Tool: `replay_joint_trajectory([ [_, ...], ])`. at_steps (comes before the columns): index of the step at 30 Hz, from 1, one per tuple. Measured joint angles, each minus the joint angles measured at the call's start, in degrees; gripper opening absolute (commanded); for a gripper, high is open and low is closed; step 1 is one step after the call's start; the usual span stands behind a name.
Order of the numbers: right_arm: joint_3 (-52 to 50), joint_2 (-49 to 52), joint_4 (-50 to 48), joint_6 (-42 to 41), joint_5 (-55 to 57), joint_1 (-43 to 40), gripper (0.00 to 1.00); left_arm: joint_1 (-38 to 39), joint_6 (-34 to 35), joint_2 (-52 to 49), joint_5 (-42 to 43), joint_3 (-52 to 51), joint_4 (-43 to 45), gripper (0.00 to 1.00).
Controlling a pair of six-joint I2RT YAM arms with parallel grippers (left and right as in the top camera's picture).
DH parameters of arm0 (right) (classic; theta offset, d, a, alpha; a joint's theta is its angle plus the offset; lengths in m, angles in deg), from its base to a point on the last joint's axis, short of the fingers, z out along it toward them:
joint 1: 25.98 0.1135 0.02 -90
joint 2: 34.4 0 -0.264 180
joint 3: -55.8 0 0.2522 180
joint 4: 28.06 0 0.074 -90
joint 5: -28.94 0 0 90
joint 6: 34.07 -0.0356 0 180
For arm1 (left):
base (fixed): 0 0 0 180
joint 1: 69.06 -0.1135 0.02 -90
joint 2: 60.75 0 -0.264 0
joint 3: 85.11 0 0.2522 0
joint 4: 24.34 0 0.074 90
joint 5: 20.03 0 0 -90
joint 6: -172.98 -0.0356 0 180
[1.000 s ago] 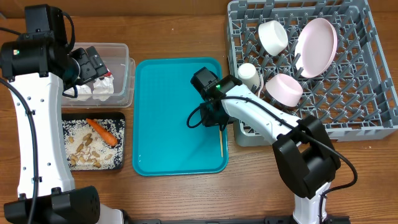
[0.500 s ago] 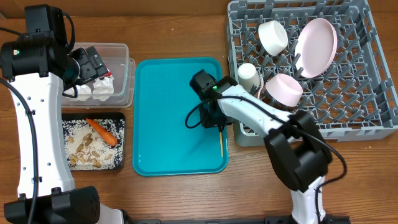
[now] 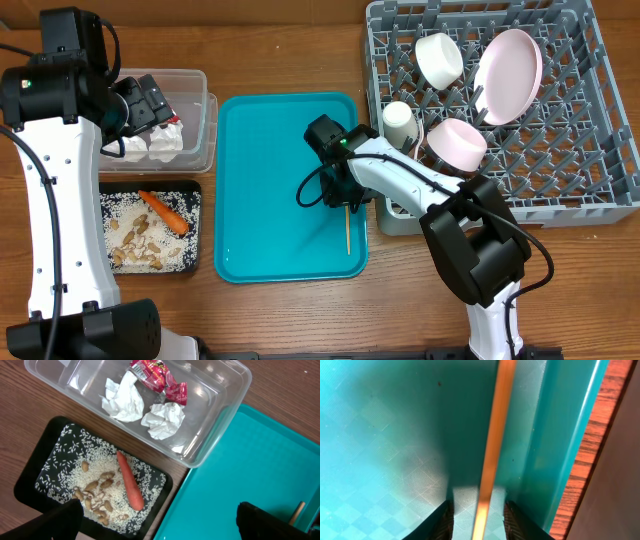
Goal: Sort waste into correct bins and load items into the dishwasher
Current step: 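Lower the right gripper and close it on the wooden chopstick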
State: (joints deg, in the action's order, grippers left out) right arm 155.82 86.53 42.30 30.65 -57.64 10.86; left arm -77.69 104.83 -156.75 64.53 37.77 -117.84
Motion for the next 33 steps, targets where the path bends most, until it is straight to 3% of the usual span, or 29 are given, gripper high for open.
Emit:
replay_joint_trajectory([
  [20,0.00,0.00,0.02,-0.20,0.15,0.00,0.08,0.00,0.00,0.00,0.00,0.00,-0.02,1.00],
  [33,0.00,0.00,0.09,-0.17,0.42,0.00,0.04,0.00,0.00,0.00,0.00,0.00,-0.02,1.00],
])
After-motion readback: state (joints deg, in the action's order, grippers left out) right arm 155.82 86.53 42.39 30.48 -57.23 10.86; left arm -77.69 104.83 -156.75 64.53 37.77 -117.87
